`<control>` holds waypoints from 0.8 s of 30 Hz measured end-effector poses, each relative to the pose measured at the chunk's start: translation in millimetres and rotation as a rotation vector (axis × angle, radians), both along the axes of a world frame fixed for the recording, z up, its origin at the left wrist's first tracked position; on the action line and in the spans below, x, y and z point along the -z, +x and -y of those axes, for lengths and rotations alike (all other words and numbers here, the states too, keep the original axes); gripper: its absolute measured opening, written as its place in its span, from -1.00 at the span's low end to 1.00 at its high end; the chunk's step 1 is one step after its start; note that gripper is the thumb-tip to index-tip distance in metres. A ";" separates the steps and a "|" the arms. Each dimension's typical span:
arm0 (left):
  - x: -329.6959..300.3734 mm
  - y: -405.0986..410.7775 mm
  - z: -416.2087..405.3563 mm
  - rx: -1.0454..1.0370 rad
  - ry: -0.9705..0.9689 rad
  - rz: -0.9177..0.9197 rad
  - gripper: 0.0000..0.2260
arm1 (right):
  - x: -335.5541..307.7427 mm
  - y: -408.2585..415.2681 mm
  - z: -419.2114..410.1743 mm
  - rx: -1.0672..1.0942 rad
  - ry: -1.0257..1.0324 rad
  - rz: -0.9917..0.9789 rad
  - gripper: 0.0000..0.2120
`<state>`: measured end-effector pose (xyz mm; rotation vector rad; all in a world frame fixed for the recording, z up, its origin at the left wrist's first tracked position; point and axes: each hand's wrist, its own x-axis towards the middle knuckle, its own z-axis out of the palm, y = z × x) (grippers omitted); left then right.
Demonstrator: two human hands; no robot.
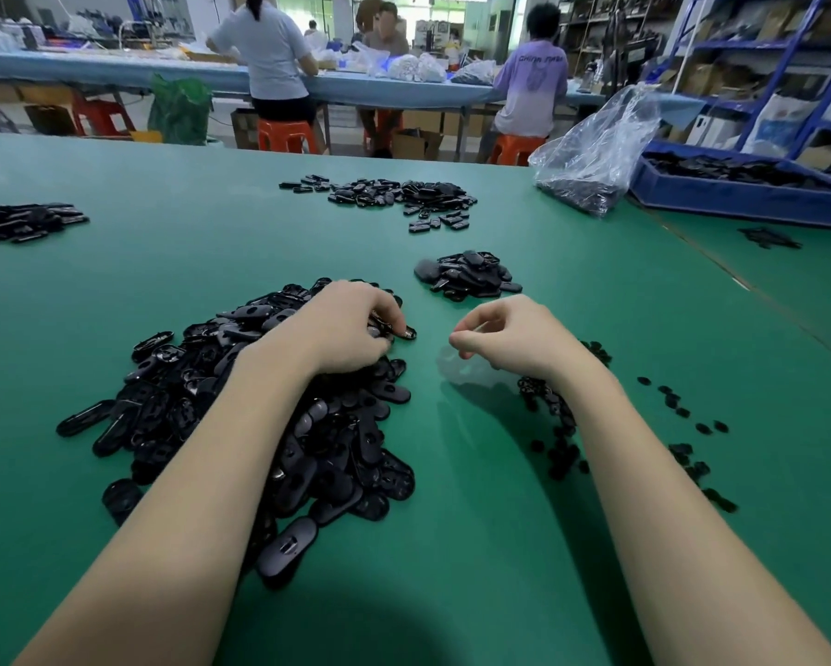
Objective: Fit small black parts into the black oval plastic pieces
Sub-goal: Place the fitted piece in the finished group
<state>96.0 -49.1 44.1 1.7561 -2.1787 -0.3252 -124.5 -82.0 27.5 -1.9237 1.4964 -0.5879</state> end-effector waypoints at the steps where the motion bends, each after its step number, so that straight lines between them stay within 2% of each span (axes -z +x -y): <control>1: -0.3 1.3 0.0 0.009 0.025 0.028 -0.79 | -0.2 0.8 -0.6 -0.014 0.009 0.001 -0.87; 12: 12.9 -4.7 2.5 0.000 0.084 0.056 -0.95 | 2.6 0.5 -1.8 -0.072 0.050 -0.043 -0.91; 16: 19.6 -8.2 3.2 -0.016 0.080 0.101 -0.80 | 3.7 2.0 -1.6 -0.073 0.054 -0.047 -0.92; 21: 26.7 -17.2 4.5 -0.095 0.000 0.094 -0.92 | 4.8 3.5 -1.4 -0.082 0.053 -0.049 -0.92; 24: 28.3 -19.6 4.8 -0.090 -0.020 0.067 -0.89 | 4.6 3.6 -1.7 -0.083 0.048 -0.050 -0.92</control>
